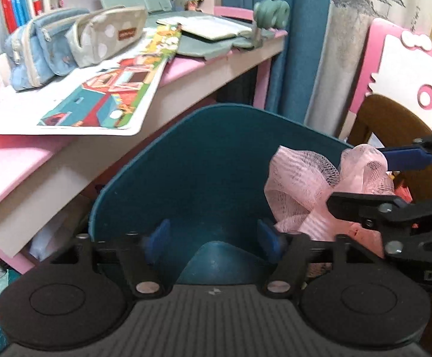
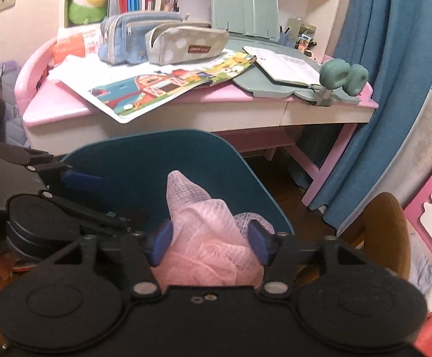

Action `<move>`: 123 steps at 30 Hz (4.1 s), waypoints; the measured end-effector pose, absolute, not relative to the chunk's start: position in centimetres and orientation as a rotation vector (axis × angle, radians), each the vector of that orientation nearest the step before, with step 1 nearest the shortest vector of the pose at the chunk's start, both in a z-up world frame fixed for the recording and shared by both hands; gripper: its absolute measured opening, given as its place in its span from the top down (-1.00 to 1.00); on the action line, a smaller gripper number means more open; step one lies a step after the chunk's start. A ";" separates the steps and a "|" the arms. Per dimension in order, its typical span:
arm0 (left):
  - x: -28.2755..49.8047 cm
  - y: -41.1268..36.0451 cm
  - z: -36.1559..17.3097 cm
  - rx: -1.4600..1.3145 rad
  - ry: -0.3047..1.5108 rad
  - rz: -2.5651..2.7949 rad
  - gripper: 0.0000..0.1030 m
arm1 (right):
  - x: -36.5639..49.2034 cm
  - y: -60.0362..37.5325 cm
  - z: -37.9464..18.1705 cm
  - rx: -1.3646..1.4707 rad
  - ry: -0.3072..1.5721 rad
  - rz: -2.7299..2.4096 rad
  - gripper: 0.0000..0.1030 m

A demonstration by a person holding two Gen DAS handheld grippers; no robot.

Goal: Collect trash
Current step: 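Carry both items to the teal bin and release them inside, then move both tools back toward the trash under the bench, then grasp the crumpled white paper with the left tool while the right tool grasps the snack wrapper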

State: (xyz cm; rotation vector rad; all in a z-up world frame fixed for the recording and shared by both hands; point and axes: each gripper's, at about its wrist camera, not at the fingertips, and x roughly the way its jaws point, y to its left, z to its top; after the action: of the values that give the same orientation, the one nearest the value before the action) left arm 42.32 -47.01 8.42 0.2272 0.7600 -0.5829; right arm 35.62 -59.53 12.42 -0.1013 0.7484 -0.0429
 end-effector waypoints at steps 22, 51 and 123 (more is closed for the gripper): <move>35.9 -37.6 13.3 0.152 0.684 -0.533 -0.55 | 28.5 -51.9 16.6 -0.147 0.636 0.063 -0.53; 25.0 -4.2 5.6 -0.052 0.681 -0.161 -0.93 | 28.2 -24.8 5.0 -0.127 0.712 0.490 -0.90; 27.4 29.4 -57.8 -0.809 1.380 0.689 0.35 | 26.9 9.6 -50.2 -0.983 1.052 1.178 0.72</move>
State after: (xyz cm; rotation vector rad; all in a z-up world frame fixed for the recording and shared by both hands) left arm 27.36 29.37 -57.85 -0.8093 1.3800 0.6886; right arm 26.90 9.57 -50.19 -0.9827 1.0521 1.1776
